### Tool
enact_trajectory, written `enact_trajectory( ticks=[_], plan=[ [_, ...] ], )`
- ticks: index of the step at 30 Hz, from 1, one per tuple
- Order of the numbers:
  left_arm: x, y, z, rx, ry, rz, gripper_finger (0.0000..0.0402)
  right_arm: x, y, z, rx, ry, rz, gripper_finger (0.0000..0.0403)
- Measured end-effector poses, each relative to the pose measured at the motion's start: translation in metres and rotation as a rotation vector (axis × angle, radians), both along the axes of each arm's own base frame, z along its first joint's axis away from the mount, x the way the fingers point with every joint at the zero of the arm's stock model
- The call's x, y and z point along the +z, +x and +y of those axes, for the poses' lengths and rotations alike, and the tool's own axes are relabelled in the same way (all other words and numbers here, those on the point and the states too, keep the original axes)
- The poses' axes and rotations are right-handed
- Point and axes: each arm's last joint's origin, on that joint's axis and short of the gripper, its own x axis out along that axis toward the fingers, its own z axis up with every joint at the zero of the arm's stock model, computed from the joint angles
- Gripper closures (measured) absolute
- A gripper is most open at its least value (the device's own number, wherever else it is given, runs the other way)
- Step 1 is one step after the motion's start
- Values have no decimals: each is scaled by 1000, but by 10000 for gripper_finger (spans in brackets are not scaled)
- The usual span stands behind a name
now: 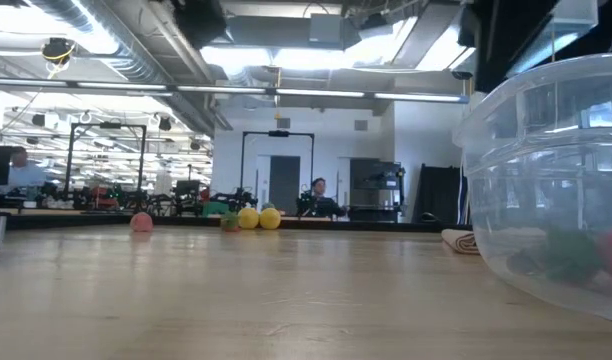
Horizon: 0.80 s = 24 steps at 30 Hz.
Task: Pick and placing Produce into tupperware
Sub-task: Put the blackberry into the transparent container
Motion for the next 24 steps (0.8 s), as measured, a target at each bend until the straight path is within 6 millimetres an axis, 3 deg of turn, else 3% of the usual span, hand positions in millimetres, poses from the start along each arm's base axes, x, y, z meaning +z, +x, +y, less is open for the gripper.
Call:
enact_trajectory(
  ticks=[11,17,20,24],
  plan=[
    [-10,-27,0,-13,14,244,156,0,8,-13,6,-15,-9,219],
    [-18,-40,6,40,139,398,156,1,9,-13,26,-17,-21,219],
    [-19,-44,11,72,47,456,156,1,9,-12,26,-15,-25,219],
    [-16,-39,19,51,-122,405,156,1,11,-13,19,-28,-46,219]
  ],
)
